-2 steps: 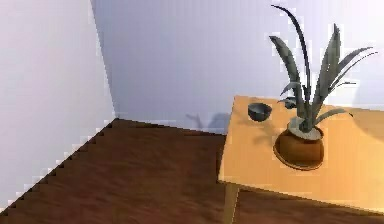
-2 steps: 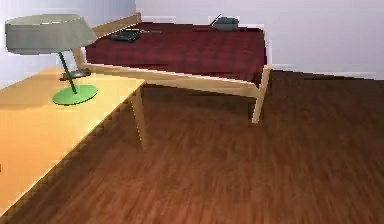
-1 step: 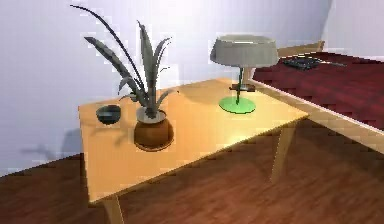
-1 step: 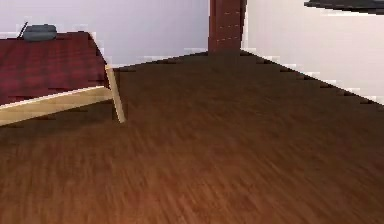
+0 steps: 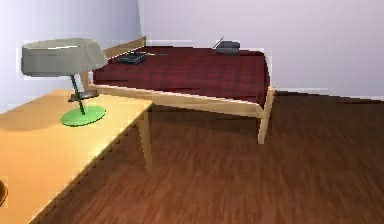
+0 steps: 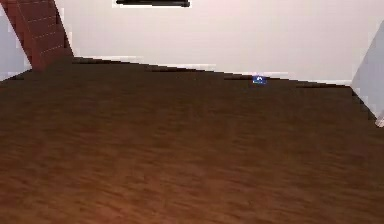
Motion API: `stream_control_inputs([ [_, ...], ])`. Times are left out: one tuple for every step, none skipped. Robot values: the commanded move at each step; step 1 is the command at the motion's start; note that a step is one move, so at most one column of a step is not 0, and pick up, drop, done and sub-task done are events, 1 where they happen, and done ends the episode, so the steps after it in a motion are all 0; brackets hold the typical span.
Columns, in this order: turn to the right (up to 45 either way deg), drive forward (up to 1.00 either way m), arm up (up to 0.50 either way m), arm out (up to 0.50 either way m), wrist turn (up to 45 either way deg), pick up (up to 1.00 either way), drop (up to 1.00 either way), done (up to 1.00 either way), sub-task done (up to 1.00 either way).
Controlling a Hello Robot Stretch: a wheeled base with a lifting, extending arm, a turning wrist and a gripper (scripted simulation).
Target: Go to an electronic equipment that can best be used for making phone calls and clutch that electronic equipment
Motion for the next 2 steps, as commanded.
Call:
stream_control_inputs([
  [6.0,0.00,0.00,0.00,0.0,0.00,0.00,0.00,0.00],
  [0.0,1.00,0.00,0.00,0.0,0.00,0.00,0.00,0.00],
])
